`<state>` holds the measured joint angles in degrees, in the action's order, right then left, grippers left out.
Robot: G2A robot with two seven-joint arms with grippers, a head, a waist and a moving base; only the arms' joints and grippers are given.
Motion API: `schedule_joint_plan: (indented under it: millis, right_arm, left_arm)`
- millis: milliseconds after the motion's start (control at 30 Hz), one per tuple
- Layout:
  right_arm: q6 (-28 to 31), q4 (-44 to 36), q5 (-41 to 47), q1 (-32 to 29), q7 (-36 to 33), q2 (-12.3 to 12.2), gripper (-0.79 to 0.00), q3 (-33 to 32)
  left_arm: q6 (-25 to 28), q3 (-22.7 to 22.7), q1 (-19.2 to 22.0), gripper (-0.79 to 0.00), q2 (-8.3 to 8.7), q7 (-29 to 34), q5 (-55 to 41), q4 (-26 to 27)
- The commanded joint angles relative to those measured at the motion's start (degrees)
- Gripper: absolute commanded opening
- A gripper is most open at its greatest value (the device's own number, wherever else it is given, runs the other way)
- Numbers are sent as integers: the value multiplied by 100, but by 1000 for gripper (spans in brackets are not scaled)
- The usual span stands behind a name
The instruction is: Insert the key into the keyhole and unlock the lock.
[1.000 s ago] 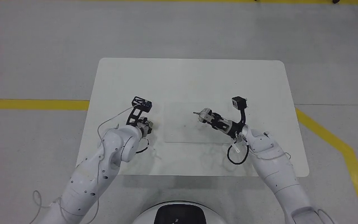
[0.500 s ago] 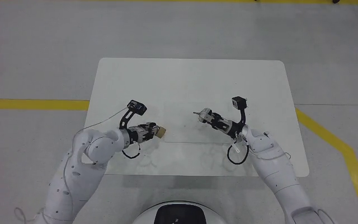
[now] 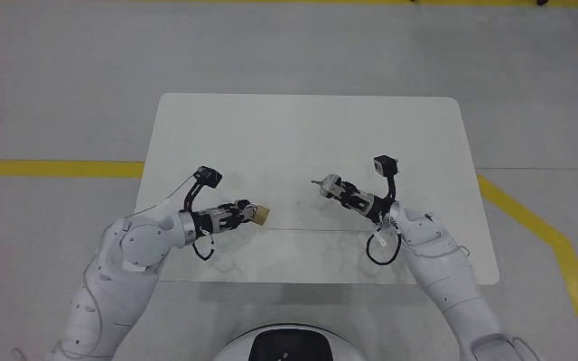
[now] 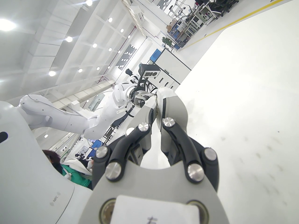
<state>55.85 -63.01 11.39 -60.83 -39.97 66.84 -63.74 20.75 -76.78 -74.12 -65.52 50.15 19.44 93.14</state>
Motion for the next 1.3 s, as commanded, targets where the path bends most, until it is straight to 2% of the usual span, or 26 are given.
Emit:
schedule_joint_plan:
  millis: [0, 100, 200, 333, 467, 767, 967, 1033, 1133, 1267]
  right_arm:
    - [-114, -17, 13, 43, 334, 58, -785, 96]
    - [-224, 213, -315, 238, 789, 118, -785, 121]
    - [-167, 267, -385, 306, 1122, 167, -785, 144]
    - [-125, 124, -486, 259, 1357, 184, -785, 109]
    - [-72, -136, -908, 140, 1723, 154, -785, -102]
    - [-89, -157, -898, 135, 1743, 156, -785, -104]
    - [-546, 291, 20, 482, 1863, 315, -785, 170]
    - [-546, 479, 247, 621, 1766, 372, -785, 288]
    - [-526, 661, 397, 775, 1629, 459, -785, 486]
    - [-457, 783, 400, 927, 1540, 577, -785, 748]
  left_arm:
    - [224, -12, 273, -785, -13, -66, -561, -322]
    - [551, 131, 809, -785, -51, 405, -1683, -940]
    - [554, 369, 1497, -785, -119, 1164, -3042, -1819]
    - [502, 838, 2254, -785, -267, 1692, -3951, -2791]
    - [437, 1188, 2797, -785, -405, 2030, -4506, -3467]
    - [429, 1203, 2838, -785, -410, 2047, -4502, -3502]
    - [408, 1229, 2485, -785, -379, 1838, -4331, -3071]
    - [278, 1202, 2368, -785, -376, 2042, -4719, -2999]
    - [11, 1169, 2382, -785, -394, 2593, -5528, -3176]
    - [-27, 1322, 2557, -785, -440, 2754, -5561, -3506]
